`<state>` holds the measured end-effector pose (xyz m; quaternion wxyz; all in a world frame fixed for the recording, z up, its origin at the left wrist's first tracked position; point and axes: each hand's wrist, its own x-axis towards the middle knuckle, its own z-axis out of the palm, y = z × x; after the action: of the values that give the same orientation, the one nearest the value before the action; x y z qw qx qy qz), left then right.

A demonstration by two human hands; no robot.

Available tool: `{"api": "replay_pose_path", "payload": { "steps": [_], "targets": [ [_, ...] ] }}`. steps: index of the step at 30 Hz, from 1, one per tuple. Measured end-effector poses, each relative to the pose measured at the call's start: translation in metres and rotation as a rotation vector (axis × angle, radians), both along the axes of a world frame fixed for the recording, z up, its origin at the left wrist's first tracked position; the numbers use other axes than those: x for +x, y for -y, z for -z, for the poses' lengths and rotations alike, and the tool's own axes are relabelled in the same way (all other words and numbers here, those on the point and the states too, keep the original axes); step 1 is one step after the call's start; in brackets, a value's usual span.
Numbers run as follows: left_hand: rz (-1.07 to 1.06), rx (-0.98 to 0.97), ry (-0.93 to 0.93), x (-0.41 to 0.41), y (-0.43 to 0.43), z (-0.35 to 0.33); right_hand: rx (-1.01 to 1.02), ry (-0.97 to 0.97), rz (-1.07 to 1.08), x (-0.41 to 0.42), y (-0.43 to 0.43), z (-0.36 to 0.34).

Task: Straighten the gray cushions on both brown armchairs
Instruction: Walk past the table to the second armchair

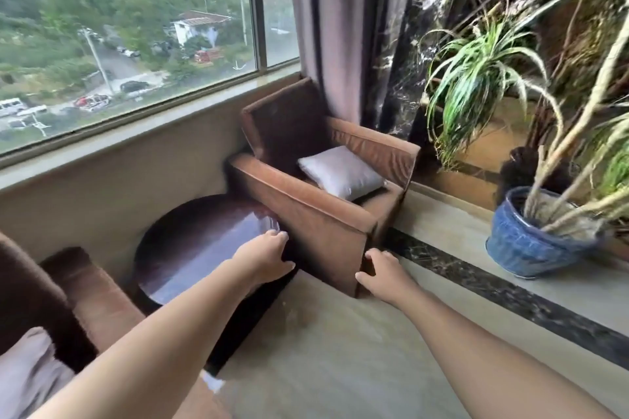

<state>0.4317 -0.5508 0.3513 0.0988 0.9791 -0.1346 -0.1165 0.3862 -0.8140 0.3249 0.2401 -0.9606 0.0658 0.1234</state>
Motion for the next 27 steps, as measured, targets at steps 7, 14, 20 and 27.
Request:
{"api": "replay_pose_path", "payload": {
  "steps": [7, 14, 20, 27],
  "targets": [
    [0.099, 0.018, -0.028, 0.081, 0.120, 0.007, 0.002, -0.019, 0.058, 0.062, 0.098, 0.002],
    [0.182, 0.024, -0.038, 0.197, 0.202, 0.033, 0.004, -0.048, 0.073, 0.171, 0.168, 0.021],
    [0.172, 0.006, -0.112, 0.312, 0.250, 0.052, -0.070, -0.123, 0.068, 0.282, 0.216, 0.030],
    [0.162, 0.019, -0.160, 0.412, 0.283, 0.061, -0.124, -0.175, 0.024, 0.391, 0.252, 0.028]
  ]
}}
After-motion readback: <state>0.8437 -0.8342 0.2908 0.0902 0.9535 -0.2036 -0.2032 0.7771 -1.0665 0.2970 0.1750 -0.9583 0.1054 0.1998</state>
